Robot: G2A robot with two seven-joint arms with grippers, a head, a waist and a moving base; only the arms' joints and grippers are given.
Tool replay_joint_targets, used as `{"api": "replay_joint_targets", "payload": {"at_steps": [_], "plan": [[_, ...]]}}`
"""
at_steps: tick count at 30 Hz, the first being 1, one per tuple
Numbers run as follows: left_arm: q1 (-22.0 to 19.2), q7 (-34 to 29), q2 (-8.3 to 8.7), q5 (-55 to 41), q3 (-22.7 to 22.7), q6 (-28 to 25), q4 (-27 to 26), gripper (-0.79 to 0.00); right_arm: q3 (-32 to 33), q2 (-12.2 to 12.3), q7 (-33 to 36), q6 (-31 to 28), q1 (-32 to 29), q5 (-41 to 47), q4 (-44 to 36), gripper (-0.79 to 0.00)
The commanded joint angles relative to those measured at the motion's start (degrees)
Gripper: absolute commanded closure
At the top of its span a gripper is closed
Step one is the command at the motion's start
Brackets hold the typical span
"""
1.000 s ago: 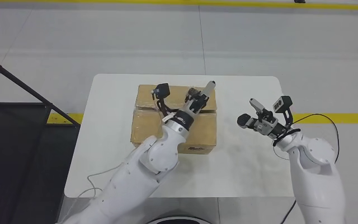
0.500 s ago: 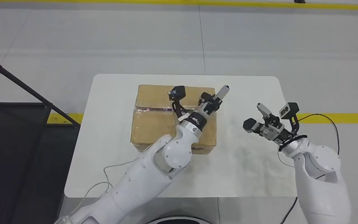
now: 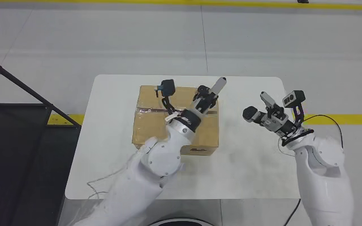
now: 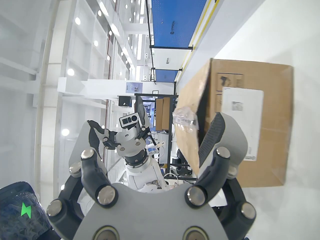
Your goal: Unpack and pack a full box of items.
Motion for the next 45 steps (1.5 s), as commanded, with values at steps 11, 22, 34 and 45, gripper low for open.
{"api": "replay_joint_targets", "payload": {"at_steps": [11, 22, 34, 45], "plan": [[31.18, -21.90, 5.31, -4.13, -41.94, -5.76, -21.90, -0.785, -21.28, -3.11, -1.77, 1.16, 16.27, -0.85, 9.32, -0.785], [39.05, -28.53, 6.03, -12.81, -52.41, -13.28, -11.49, -0.785, -26.26, -3.98, -0.02, 2.05, 19.54, -2.39, 15.03, -0.785], [33.19, -31.18, 6.49, -11.52, -44.60, -13.82, -3.96, -0.785, -31.81, -5.92, -6.95, 2.33, 21.51, -1.92, 15.02, -0.785], [32.83, -31.73, 6.84, -13.44, -42.67, -15.05, -2.73, -0.785, -41.82, -10.56, -11.83, 0.13, 27.82, 2.91, 22.20, -0.785]]}}
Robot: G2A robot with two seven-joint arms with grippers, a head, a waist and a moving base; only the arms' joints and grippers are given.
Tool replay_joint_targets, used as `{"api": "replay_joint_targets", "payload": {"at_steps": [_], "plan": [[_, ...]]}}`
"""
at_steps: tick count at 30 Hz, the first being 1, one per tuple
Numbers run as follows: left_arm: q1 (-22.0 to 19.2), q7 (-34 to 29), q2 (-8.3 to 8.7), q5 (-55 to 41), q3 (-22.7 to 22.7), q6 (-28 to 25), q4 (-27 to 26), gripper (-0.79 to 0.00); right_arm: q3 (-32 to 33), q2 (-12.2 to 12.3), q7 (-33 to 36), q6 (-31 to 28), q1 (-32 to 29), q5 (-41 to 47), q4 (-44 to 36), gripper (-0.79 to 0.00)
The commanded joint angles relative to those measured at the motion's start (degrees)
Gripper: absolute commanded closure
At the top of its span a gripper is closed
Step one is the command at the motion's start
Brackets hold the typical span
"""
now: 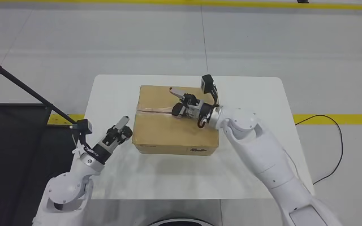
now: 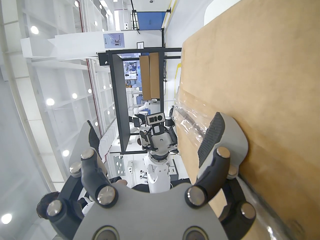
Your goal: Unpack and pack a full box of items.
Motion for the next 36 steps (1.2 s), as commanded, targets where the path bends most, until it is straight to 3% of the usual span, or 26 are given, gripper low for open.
{"api": "replay_joint_targets", "payload": {"at_steps": [1, 12, 23, 29, 36], "plan": [[0.00, -0.04, 0.08, -0.24, 0.09, -0.19, 0.31, -0.785, -1.69, -0.97, -0.76, -0.75, 1.22, 1.15, 1.84, -0.785], [-0.52, -1.19, 0.56, -2.42, 0.41, -1.23, 2.02, -0.785, -11.14, -7.74, -5.13, -4.60, 7.29, 6.57, 10.62, -0.785], [-1.08, -1.99, 1.11, -4.39, -0.29, -2.03, 4.24, -0.785, -15.32, -13.30, -4.69, -7.08, 11.57, 9.02, 19.11, -0.785], [-1.09, -2.31, 1.45, -5.08, -1.07, -2.09, 4.48, -0.785, -14.55, -13.64, -0.94, -6.41, 12.74, 6.28, 19.57, -0.785], [-1.11, -2.57, 1.78, -5.52, -1.28, -2.16, 4.43, -0.785, -10.06, -11.38, 2.77, -4.43, 10.42, 2.23, 14.42, -0.785]]}}
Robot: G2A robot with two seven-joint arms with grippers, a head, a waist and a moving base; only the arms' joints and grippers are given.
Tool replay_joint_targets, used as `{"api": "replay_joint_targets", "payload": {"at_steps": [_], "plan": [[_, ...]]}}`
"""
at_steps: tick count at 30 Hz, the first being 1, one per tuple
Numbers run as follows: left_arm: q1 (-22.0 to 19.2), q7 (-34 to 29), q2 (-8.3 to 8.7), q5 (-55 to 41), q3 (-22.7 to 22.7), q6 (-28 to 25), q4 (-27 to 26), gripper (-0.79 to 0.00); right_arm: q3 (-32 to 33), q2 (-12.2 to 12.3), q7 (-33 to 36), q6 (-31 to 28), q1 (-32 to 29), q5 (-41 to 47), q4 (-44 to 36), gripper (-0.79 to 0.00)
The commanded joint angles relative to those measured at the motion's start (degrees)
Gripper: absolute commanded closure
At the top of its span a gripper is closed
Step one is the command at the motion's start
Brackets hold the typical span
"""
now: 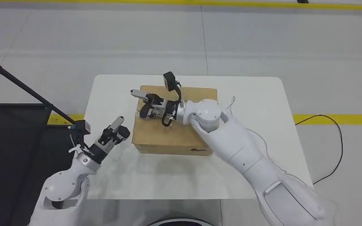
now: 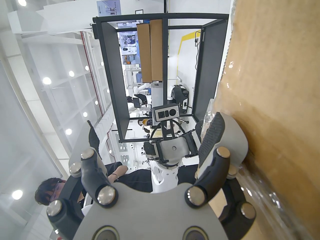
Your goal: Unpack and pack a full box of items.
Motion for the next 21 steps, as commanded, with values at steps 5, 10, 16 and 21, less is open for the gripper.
{"api": "replay_joint_targets", "payload": {"at_steps": [5, 10, 16, 21], "plan": [[-0.01, -0.23, 0.27, -0.19, 0.03, 0.04, -0.28, -0.785, 5.82, 3.06, -0.07, 2.93, -3.68, -6.30, -6.65, -0.785], [0.12, -0.10, 0.46, -0.34, 0.19, 0.04, -0.57, -0.785, 11.20, 5.57, 0.63, 6.91, -7.72, -10.68, -12.22, -0.785], [0.26, 0.18, 0.68, -0.39, 0.26, -0.07, -0.66, -0.785, 18.05, 8.25, 1.51, 10.31, -13.16, -14.68, -18.17, -0.785], [0.15, 0.23, 0.87, -0.43, 0.41, 0.05, -0.76, -0.785, 23.37, 10.08, 2.34, 12.41, -17.55, -17.11, -22.40, -0.785]]}}
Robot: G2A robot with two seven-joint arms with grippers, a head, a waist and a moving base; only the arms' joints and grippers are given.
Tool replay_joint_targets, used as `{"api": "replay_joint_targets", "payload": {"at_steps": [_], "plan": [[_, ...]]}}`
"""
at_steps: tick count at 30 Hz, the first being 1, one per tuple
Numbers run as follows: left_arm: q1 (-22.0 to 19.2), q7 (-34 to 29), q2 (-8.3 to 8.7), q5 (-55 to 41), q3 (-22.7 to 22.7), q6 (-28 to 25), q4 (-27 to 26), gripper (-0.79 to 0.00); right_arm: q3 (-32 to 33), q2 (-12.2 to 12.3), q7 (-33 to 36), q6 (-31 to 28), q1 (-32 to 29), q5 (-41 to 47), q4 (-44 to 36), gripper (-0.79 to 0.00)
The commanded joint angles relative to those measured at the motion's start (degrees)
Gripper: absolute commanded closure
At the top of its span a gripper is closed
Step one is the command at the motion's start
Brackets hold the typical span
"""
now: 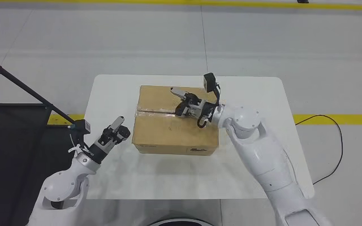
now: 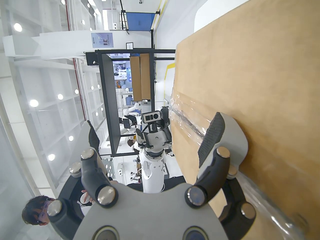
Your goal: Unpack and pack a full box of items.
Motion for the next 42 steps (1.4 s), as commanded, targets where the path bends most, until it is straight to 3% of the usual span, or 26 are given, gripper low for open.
{"api": "replay_joint_targets", "payload": {"at_steps": [1, 18, 33, 42], "plan": [[-0.13, 0.00, 0.07, 0.04, 0.11, 0.10, -0.01, -0.785, 2.01, 0.63, 0.21, 0.74, -1.63, -0.87, -1.54, -0.785], [-1.72, -0.35, 0.70, 0.93, 1.99, 1.20, -0.13, -0.785, 14.61, 4.14, -1.04, 3.16, -12.85, -3.88, -11.22, -0.785], [-1.86, 1.35, 1.19, 1.18, 1.96, 1.68, -1.54, -0.785, 21.05, 5.69, -0.38, 0.75, -17.43, -0.96, -11.25, -0.785], [-0.63, 6.62, 1.27, 1.47, 0.32, 1.35, -3.77, -0.785, 27.12, 6.65, -2.54, -3.86, -19.57, 1.38, -8.00, -0.785]]}}
